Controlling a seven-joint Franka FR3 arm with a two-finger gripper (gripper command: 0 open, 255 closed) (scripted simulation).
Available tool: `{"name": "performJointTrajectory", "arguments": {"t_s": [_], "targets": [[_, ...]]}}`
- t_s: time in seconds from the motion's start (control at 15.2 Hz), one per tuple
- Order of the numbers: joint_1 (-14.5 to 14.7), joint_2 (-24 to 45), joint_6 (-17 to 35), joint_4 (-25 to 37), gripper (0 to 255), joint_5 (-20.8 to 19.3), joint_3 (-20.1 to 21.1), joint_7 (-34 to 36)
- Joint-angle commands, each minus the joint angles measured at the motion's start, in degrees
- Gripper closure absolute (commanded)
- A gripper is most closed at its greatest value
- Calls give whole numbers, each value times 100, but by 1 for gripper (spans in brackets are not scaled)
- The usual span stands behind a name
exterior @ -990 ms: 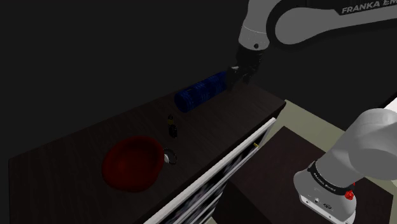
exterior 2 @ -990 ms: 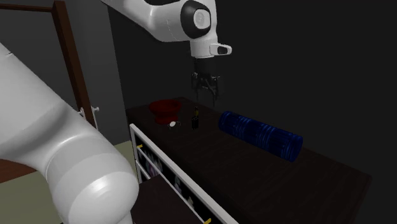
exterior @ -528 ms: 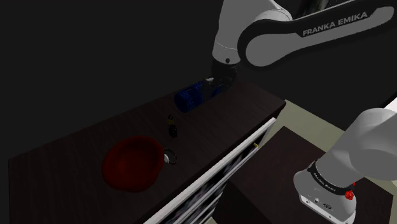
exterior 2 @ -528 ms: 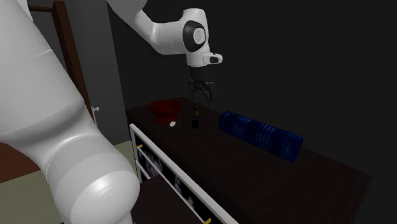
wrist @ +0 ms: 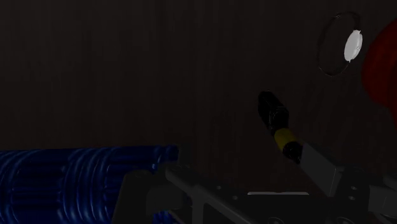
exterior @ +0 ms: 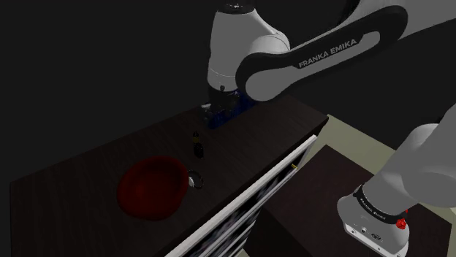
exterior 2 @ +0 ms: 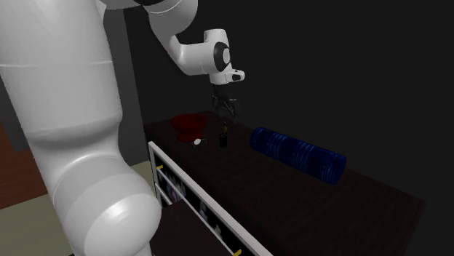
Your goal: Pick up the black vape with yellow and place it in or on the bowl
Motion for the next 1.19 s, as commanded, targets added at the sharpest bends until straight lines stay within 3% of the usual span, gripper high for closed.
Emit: {"name": "performJointTrajectory", "arguments": {"t_s": [0.0,0.26,0.73,1.12], "targets": [[96,385,96,276,0,-285,85,330],[377,1214,151,998,0,-875,118,899],[434,1591,541,939,0,-1149,1,1074],[440,1624,572,937,0,-1172,-10,1089]]}}
